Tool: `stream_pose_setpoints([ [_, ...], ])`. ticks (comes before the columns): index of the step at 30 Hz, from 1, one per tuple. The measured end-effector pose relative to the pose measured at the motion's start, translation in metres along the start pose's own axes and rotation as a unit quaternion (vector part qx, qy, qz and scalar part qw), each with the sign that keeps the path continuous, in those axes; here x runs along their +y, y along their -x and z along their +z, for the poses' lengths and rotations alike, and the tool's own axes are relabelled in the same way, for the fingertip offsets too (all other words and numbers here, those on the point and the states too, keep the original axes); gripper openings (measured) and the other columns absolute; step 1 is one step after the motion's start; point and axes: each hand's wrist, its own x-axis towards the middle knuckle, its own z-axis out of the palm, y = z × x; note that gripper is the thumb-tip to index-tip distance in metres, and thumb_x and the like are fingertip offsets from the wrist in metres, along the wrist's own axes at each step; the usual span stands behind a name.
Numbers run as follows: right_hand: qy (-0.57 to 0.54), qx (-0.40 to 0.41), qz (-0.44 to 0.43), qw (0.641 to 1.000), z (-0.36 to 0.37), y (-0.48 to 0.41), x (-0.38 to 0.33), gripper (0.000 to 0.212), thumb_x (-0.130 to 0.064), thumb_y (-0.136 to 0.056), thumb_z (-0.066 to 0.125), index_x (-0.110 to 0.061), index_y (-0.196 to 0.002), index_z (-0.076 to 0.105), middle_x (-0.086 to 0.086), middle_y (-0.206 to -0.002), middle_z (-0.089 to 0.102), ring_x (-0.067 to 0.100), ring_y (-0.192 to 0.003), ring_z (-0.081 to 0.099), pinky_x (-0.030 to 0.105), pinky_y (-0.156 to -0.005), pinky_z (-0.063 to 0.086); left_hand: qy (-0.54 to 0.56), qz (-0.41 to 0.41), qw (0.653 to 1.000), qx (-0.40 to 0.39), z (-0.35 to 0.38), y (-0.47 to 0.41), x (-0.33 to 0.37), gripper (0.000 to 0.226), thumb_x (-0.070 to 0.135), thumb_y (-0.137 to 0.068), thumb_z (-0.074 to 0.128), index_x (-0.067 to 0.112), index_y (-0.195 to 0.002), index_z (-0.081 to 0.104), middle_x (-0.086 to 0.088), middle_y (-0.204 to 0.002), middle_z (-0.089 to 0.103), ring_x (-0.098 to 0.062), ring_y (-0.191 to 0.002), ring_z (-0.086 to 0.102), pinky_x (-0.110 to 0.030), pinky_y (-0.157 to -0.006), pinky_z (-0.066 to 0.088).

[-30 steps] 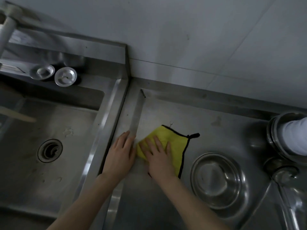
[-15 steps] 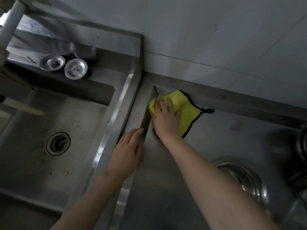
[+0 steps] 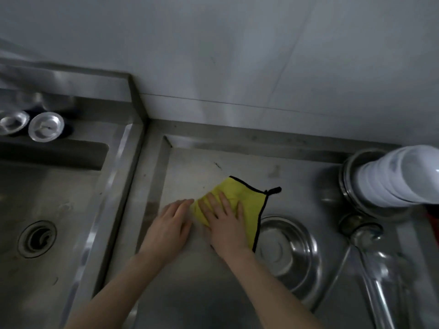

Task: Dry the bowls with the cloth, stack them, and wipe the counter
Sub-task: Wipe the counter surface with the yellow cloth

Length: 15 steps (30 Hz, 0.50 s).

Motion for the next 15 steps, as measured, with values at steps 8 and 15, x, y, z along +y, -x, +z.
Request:
stream_pose_setpoints([
  [8, 0.011, 0.025, 0.165, 0.986, -0.016, 0.017, 0.123, 0.057, -0.05, -0.091, 0.037, -0.032, -0.145, 0.035, -0.003, -0.154, 0.031, 0.027, -0.142, 0.027, 0.061, -0.102, 0.033, -0.028, 0.031, 0.997, -0.07, 0.034, -0.043, 0.048, 0.052, 0.025, -0.091, 0.058, 0.016, -0.141, 0.048, -0.008, -0.145, 0.049, -0.03, -0.133, 0.044, -0.039, -0.109, 0.036],
  [15, -0.022, 0.034, 0.247, 0.968, -0.037, -0.032, 0.181, 0.055, -0.05, -0.098, 0.027, -0.032, -0.15, 0.022, -0.003, -0.159, 0.014, 0.025, -0.146, 0.008, 0.06, -0.11, 0.019, -0.053, 0.028, 0.994, -0.086, 0.047, -0.075, 0.054, 0.058, 0.04, -0.088, 0.04, 0.019, -0.141, 0.047, -0.005, -0.149, 0.045, -0.027, -0.137, 0.041, -0.04, -0.112, 0.036],
])
